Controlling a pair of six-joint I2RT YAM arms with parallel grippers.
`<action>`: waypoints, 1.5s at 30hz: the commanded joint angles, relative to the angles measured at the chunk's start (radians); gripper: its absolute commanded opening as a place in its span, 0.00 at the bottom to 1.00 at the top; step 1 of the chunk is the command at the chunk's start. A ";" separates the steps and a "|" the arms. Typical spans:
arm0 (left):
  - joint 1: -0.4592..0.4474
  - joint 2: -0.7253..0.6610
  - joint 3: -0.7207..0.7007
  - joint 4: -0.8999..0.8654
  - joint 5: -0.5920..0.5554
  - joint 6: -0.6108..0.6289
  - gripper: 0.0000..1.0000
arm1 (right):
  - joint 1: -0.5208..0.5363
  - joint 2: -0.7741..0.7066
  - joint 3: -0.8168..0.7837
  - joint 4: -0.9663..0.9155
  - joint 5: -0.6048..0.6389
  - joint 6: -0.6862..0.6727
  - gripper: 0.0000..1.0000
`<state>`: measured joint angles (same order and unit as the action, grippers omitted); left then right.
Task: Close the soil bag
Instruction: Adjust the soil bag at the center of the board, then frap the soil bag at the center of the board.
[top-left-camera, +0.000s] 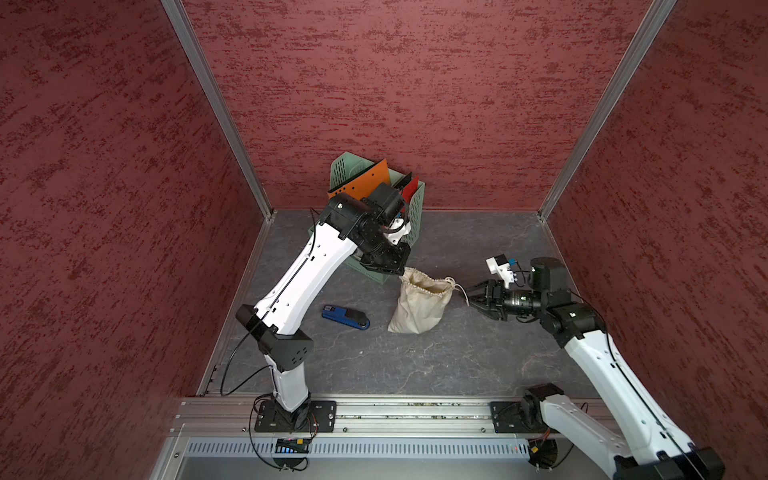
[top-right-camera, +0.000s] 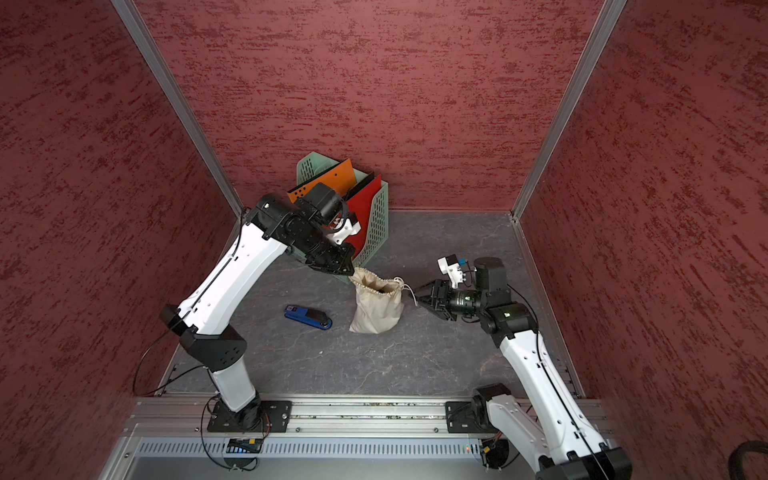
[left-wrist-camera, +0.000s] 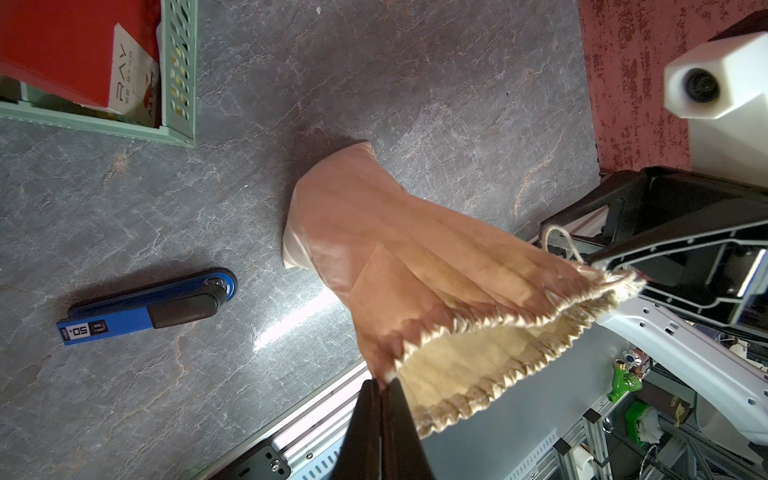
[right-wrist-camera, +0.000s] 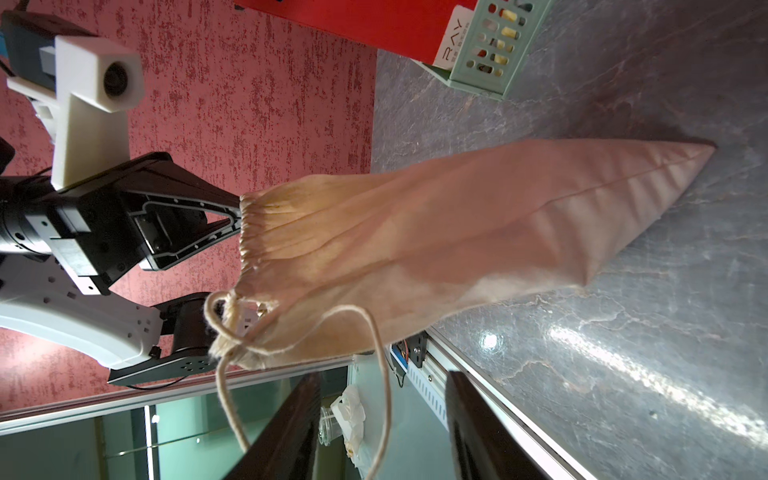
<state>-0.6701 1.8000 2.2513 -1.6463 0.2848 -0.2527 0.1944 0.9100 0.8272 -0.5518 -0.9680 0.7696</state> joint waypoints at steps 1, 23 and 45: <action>0.006 -0.036 -0.016 -0.050 -0.012 0.015 0.04 | -0.007 0.002 -0.013 0.035 -0.037 0.001 0.48; 0.010 -0.030 -0.006 -0.050 -0.018 0.005 0.04 | -0.006 0.042 0.251 -0.191 0.430 -0.190 0.00; 0.028 0.009 0.049 -0.049 -0.041 -0.019 0.04 | -0.009 0.161 0.560 -0.104 0.583 -0.214 0.00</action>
<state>-0.6495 1.7897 2.2673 -1.6470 0.2375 -0.2611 0.1921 1.0378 1.3701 -0.7170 -0.2756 0.5335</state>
